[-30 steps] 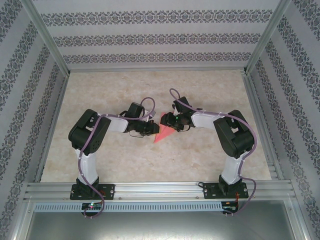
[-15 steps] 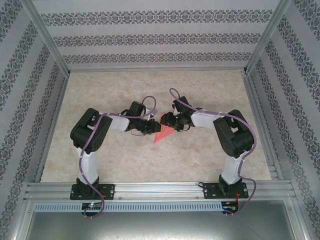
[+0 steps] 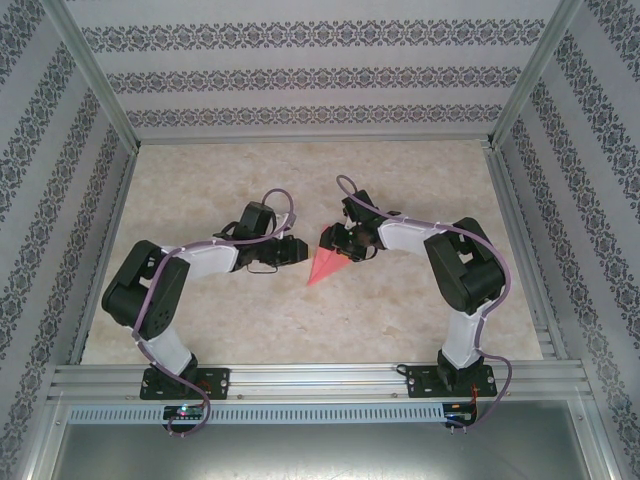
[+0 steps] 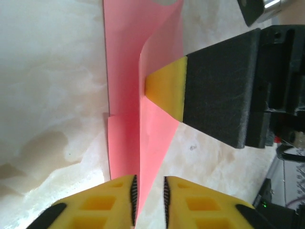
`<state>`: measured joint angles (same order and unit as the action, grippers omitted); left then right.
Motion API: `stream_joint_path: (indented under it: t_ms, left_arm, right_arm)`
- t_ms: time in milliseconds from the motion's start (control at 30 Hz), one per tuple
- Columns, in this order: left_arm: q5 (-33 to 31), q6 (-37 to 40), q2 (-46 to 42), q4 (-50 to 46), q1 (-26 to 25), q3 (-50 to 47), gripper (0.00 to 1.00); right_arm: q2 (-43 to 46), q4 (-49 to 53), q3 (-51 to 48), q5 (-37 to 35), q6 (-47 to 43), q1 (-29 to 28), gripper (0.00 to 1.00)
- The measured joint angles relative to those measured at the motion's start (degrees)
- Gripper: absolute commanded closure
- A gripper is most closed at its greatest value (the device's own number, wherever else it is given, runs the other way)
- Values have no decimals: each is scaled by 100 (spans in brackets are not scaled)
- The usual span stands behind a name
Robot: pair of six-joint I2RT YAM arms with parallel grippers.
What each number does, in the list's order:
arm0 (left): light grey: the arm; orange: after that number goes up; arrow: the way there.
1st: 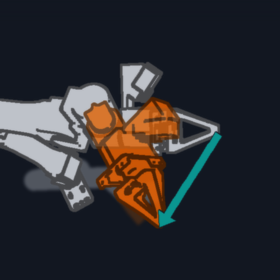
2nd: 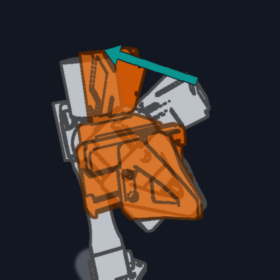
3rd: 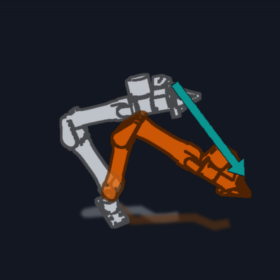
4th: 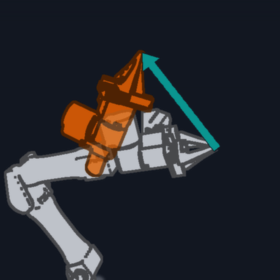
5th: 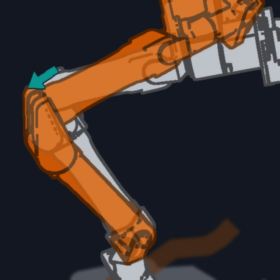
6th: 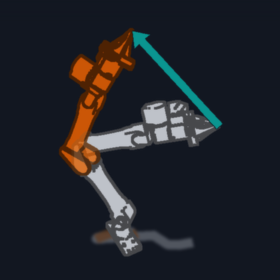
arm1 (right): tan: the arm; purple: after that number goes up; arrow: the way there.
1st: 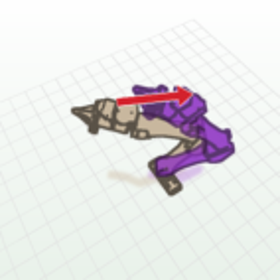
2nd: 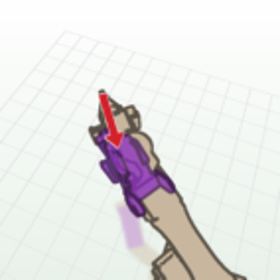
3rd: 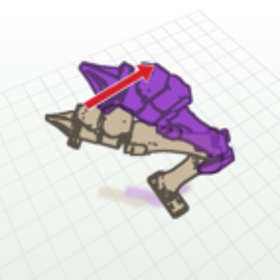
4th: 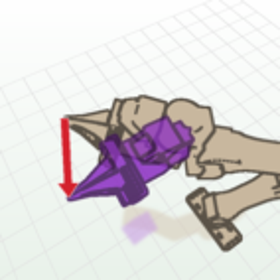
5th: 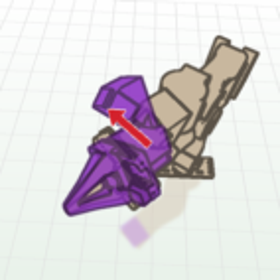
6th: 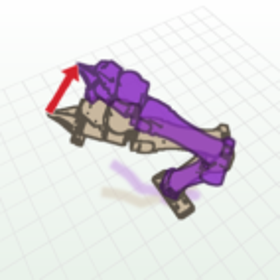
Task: Fold a paper plane with a square sheet of paper (pick it up from the middle)
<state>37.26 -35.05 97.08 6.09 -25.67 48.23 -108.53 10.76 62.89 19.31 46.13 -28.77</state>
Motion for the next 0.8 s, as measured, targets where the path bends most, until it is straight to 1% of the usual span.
stream_joint_path:
  t_ms: [100, 233, 433, 800]
  left_arm:
    - [-269, -17, 20, 24, -223, 0, 83]
    - [-350, -20, 216, 120, -400, 48, 85]
    - [-339, -85, 706, 315, -435, 179, 87]
    - [-531, -107, 831, 275, -435, 315, 90]
  right_arm:
    - [-37, 111, 79, -50, 0, -26, 45]
    - [-76, 232, 164, -72, -2, -37, 45]
    - [-111, 321, 227, -85, -4, -37, 45]
    - [-114, 337, 236, -83, -28, -35, 47]
